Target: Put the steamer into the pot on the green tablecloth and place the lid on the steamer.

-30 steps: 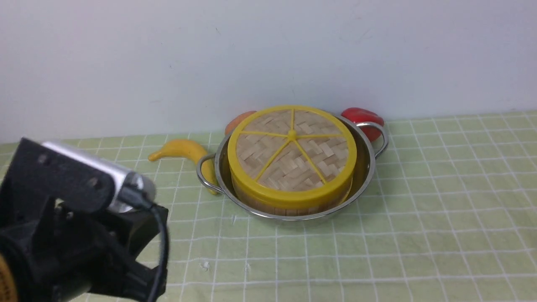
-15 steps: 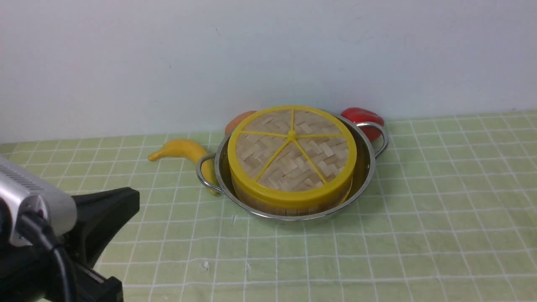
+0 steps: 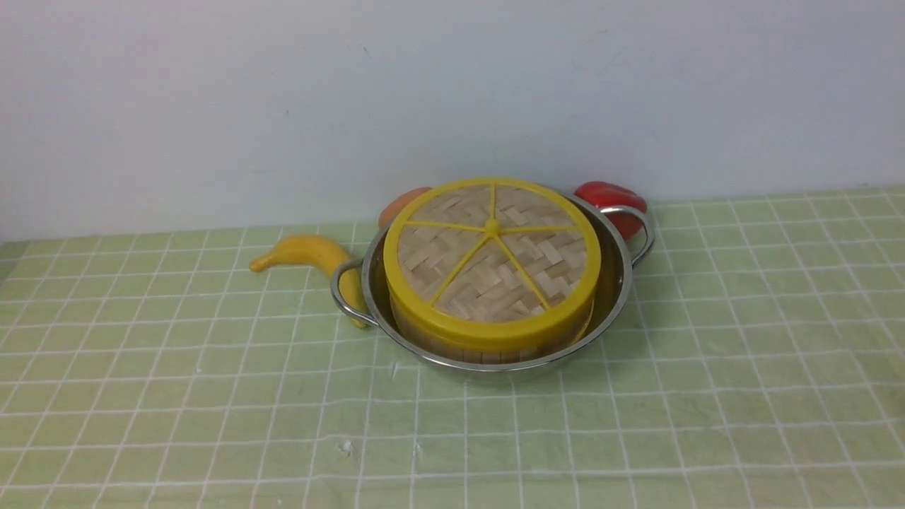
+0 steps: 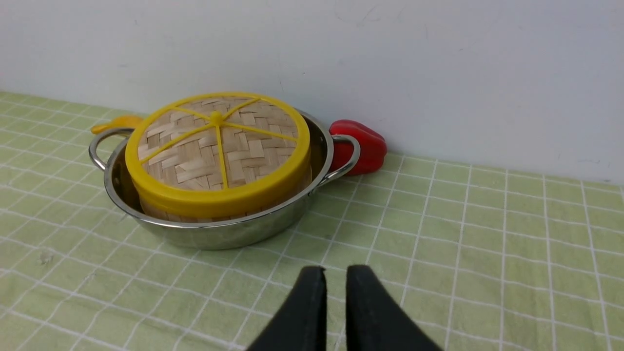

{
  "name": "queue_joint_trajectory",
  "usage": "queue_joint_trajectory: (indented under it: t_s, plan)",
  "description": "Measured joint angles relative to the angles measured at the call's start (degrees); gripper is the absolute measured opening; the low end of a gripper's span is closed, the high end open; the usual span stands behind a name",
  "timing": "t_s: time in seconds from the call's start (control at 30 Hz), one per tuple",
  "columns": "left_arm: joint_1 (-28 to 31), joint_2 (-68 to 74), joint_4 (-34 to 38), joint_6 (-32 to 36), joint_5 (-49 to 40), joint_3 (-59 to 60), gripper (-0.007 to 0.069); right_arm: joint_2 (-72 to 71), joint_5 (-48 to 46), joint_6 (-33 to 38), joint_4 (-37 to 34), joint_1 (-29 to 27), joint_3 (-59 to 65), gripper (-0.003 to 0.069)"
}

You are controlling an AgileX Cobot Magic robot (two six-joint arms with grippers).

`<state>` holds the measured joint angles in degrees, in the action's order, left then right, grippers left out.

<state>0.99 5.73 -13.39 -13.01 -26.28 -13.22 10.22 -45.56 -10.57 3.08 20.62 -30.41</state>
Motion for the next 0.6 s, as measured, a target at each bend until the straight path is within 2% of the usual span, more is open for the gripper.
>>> queue_joint_trajectory:
  t_s: [0.23,0.6]
  plan:
    - [2.1,-5.6,-1.0,0.0,0.4,8.7,0.0034,0.0,0.1,0.0,0.0,0.0,0.0,0.0109]
    - [2.2,-5.8,-1.9,0.0,0.8,9.5,0.0054,0.0,0.1,-0.1,0.0,0.0,0.0,0.0132]
